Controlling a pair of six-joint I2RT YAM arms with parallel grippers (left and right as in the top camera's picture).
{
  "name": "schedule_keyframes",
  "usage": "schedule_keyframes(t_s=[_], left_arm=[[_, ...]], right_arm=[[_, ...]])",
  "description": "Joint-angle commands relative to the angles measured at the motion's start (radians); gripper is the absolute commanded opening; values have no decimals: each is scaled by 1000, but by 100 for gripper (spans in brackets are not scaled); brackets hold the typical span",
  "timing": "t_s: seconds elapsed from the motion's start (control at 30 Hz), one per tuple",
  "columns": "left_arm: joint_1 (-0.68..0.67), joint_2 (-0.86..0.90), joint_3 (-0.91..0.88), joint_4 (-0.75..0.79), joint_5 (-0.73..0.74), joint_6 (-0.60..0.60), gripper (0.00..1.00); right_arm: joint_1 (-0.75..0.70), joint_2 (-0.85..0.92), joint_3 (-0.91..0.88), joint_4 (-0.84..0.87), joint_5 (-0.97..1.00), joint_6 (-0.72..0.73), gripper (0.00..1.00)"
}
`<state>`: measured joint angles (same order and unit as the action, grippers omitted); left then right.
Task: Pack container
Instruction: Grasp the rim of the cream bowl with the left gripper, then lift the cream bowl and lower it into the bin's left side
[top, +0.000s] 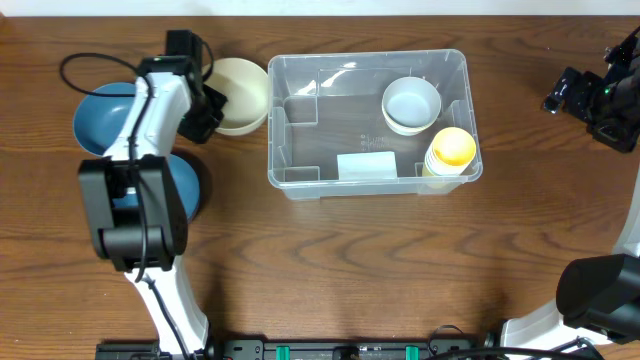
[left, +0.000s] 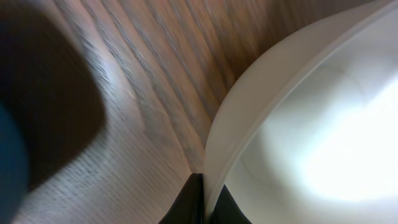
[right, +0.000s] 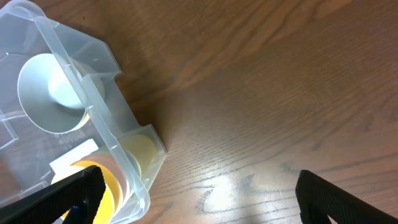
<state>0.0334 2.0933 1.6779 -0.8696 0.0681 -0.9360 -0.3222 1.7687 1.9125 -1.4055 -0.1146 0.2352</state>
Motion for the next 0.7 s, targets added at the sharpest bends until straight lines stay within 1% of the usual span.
schedule_keyframes(t_s=[0.0, 0.17, 0.3, 0.5, 0.67], left_arm=[[52, -98, 26, 4, -9, 19, 6], [104, -184, 26, 3, -8, 24, 6], [102, -259, 26, 4, 5, 70, 6], [44, -368, 26, 5, 53, 197, 6], [-63, -438, 26, 3, 64, 361, 6]], right_arm=[[2, 3, 17, -1, 6, 3, 99], [2, 3, 17, -1, 6, 3, 99], [2, 3, 17, -1, 6, 3, 99], [2, 3, 17, -1, 6, 3, 99], [2, 3, 17, -1, 6, 3, 99]])
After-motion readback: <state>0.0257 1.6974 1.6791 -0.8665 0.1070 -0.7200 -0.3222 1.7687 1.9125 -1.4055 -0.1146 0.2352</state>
